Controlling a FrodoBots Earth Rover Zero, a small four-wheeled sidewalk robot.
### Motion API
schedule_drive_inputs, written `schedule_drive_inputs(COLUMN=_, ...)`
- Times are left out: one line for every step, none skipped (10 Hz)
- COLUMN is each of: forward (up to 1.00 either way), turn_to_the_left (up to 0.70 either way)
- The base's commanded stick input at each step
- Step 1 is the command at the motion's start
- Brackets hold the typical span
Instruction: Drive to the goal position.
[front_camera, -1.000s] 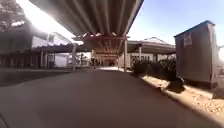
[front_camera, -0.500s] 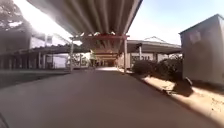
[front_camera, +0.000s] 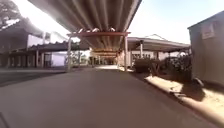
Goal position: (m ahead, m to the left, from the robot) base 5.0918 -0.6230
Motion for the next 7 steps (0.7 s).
schedule_drive_inputs(forward=0.70, turn_to_the_left=0.00)
schedule_drive_inputs(forward=0.70, turn_to_the_left=0.00)
schedule_drive_inputs(forward=0.70, turn_to_the_left=0.00)
schedule_drive_inputs(forward=0.70, turn_to_the_left=0.00)
schedule_drive_inputs(forward=0.70, turn_to_the_left=0.00)
schedule_drive_inputs(forward=0.70, turn_to_the_left=0.00)
schedule_drive_inputs(forward=0.70, turn_to_the_left=0.00)
